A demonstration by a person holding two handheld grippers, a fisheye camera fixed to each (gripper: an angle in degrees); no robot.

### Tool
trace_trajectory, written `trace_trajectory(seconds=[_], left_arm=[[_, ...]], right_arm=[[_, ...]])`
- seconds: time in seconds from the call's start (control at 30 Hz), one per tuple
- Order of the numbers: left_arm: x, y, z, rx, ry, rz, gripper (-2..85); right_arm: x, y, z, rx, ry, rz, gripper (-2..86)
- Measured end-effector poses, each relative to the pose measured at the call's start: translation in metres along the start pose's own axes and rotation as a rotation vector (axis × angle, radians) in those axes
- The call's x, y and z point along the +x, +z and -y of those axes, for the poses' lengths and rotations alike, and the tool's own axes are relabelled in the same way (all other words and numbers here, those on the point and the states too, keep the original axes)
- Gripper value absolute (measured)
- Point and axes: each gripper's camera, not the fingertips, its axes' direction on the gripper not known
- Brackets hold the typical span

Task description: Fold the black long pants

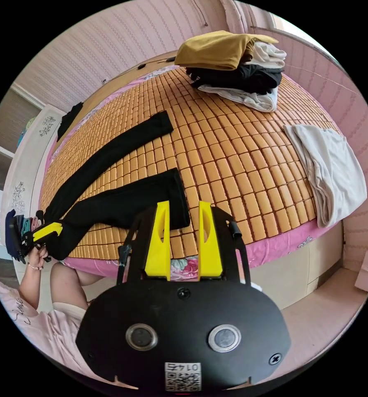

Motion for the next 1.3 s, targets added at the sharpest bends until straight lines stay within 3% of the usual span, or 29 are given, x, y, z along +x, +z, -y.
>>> trace_trajectory(seconds=[0.1, 0.2, 0.37, 0.57, 0.7, 0.97, 1.07, 1.17, 1.3], left_arm=[[0.006, 0.009, -0.003, -0.031, 0.02, -0.023, 4.5], [0.005, 0.015, -0.004, -0.046, 0.008, -0.048, 4.6], [-0.006, -0.001, -0.008, 0.017, -0.037, -0.088, 4.5], [-0.016, -0.003, -0.015, 0.003, -0.076, -0.096, 4.2], [-0.005, 0.018, -0.016, -0.07, -0.039, -0.106, 4.7], [-0.009, 0.017, -0.02, -0.062, -0.057, -0.179, 5.4], [-0.016, 0.007, -0.023, -0.038, -0.07, -0.145, 5.1], [-0.023, 0.003, -0.022, -0.034, -0.069, -0.062, 5.0], [-0.024, 0.013, -0.014, -0.062, -0.035, 0.062, 5.3]], right_arm=[[-0.016, 0.005, -0.001, -0.003, -0.05, -0.107, 1.2], [-0.019, -0.015, 0.001, 0.03, -0.079, -0.042, -0.5], [0.006, -0.067, -0.004, 0.104, -0.037, -0.124, -0.1], [-0.029, -0.016, 0.007, -0.045, -0.139, -0.032, 8.8], [-0.044, 0.006, 0.013, -0.043, -0.14, -0.094, 1.6], [-0.003, -0.049, 0.009, -0.062, -0.098, -0.041, 1.7], [0.006, -0.038, 0.012, -0.1, -0.069, -0.122, 4.2], [-0.003, -0.032, 0.02, -0.02, -0.062, -0.031, 5.3], [-0.029, 0.005, 0.036, -0.008, -0.092, -0.074, 6.8]])
